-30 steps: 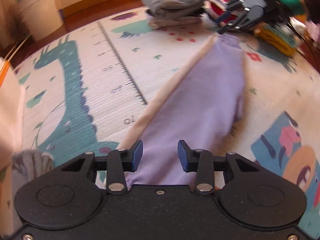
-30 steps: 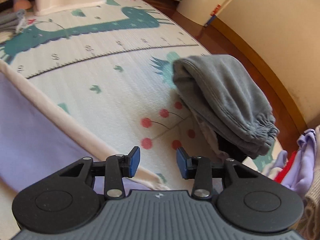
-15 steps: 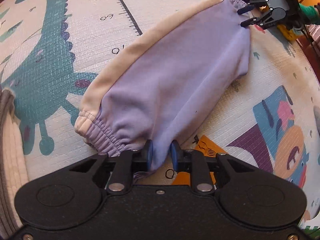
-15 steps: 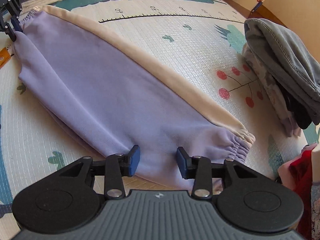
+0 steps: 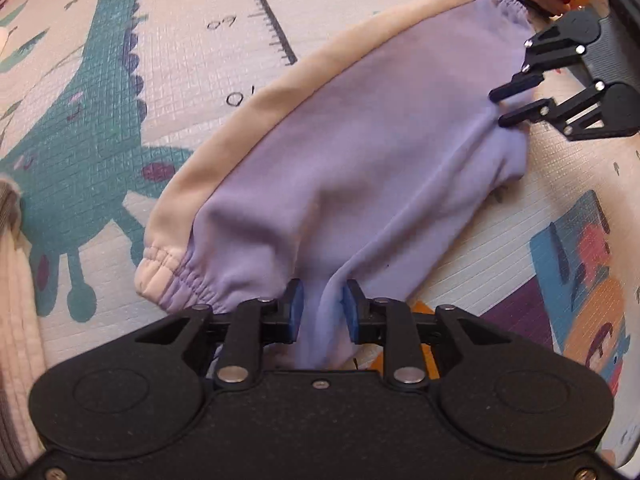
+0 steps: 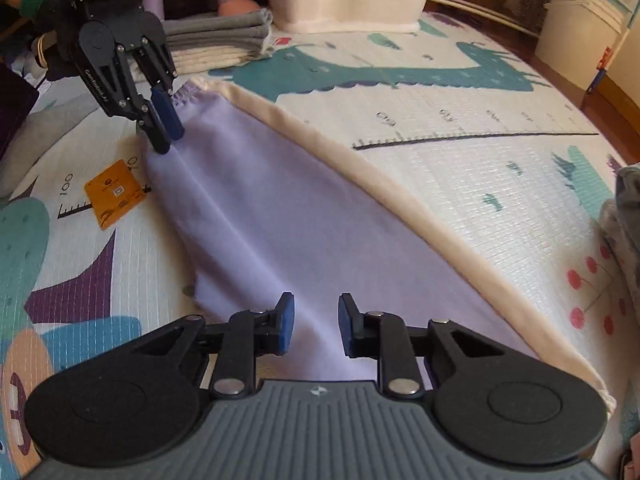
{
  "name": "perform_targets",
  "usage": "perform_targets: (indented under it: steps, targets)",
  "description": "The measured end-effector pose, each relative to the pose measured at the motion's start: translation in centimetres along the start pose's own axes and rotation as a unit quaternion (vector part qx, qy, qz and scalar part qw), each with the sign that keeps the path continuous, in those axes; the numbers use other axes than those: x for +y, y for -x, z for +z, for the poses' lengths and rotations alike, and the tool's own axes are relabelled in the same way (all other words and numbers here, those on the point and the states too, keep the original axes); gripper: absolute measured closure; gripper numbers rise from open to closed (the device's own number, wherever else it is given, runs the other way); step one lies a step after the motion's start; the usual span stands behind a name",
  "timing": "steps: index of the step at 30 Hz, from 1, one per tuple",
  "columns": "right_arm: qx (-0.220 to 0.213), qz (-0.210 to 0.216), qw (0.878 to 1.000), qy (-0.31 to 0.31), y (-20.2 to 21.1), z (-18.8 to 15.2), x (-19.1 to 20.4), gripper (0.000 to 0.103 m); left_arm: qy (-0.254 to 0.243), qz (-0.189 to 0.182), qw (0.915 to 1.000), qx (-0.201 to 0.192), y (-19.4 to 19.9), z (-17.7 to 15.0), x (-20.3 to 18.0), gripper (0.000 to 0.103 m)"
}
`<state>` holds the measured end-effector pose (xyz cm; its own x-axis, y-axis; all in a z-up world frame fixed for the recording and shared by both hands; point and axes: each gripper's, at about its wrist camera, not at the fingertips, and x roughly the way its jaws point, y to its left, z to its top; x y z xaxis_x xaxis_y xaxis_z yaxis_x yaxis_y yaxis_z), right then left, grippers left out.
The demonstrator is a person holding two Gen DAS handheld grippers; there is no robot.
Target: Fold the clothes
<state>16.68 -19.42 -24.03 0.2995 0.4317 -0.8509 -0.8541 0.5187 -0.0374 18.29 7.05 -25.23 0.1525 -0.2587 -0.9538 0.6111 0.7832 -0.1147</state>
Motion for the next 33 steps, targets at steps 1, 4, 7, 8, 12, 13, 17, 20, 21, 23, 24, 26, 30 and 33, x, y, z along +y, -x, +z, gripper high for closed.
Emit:
perform_targets:
  steps: [1, 4, 7, 8, 12, 13, 17, 20, 21, 23, 24, 26, 30, 33]
  targets:
    - [0.012, -0.004, 1.0, 0.007, -1.1, -0.2, 0.5, 0.081, -0.007, -0.004, 0.9999, -0.009, 0.5, 0.0, -0.1, 0.079]
    - [0.013, -0.019, 1.0, 0.001, -0.8, 0.2, 0.6, 0.081, -0.018, -0.021, 0.9987, -0.042, 2.1, -0.2, -0.2, 0.079]
    - [-0.033, -0.017, 0.999, 0.016, 0.4, 1.0, 1.5, 0.08, -0.002, -0.026, 0.9977, -0.063, 2.6, -0.3, 0.6, 0.079]
    - [-0.048, -0.012, 0.999, 0.022, 0.7, 1.3, 1.9, 0.081, 0.002, -0.014, 0.9982, -0.059, 2.3, -0.2, 0.9, 0.079]
    - [-0.034, 0.005, 0.999, 0.019, -1.9, 2.0, 2.8, 0.081, -0.001, 0.01, 0.9981, -0.06, 2.3, 0.4, 1.6, 0.079]
    - [-0.025, 0.01, 1.0, 0.008, -2.7, 2.0, 2.8, 0.079, -0.002, 0.01, 0.9979, -0.064, 2.5, 0.6, 1.7, 0.079]
    - [-0.032, 0.019, 0.999, 0.013, -1.8, 2.6, 3.2, 0.079, -0.01, 0.012, 0.9969, -0.077, 2.8, 1.7, 2.0, 0.079]
    - [-0.047, 0.014, 0.999, -0.001, -1.6, 3.5, 2.3, 0.077, -0.018, 0.012, 0.9967, -0.078, 1.7, 3.5, 1.9, 0.079]
    - [-0.048, 0.008, 0.999, -0.005, -2.1, 3.9, 1.6, 0.077, -0.031, 0.025, 0.9973, -0.062, 0.9, 3.9, 1.6, 0.079]
    - [-0.025, -0.001, 1.0, -0.01, -3.9, 4.6, -0.1, 0.077, -0.062, 0.086, 0.9942, -0.016, -1.2, 3.9, 1.1, 0.074]
    - [-0.013, -0.01, 1.0, -0.008, -4.8, 4.8, -0.8, 0.072, -0.057, 0.089, 0.9943, -0.018, -1.3, 3.8, 1.2, 0.074]
    - [-0.023, -0.038, 0.999, -0.003, -5.2, 5.3, -2.1, 0.067, -0.04, 0.085, 0.9951, -0.03, -0.9, 3.7, 1.6, 0.074]
    - [-0.027, -0.056, 0.997, -0.041, -5.0, 6.1, -5.3, 0.068, -0.091, 0.059, 0.9891, -0.1, 1.4, 3.4, -1.6, 0.074]
    - [-0.017, -0.06, 0.997, -0.034, -6.0, 5.3, -6.2, 0.066, -0.114, 0.017, 0.9848, -0.13, 1.6, 3.9, -4.9, 0.075]
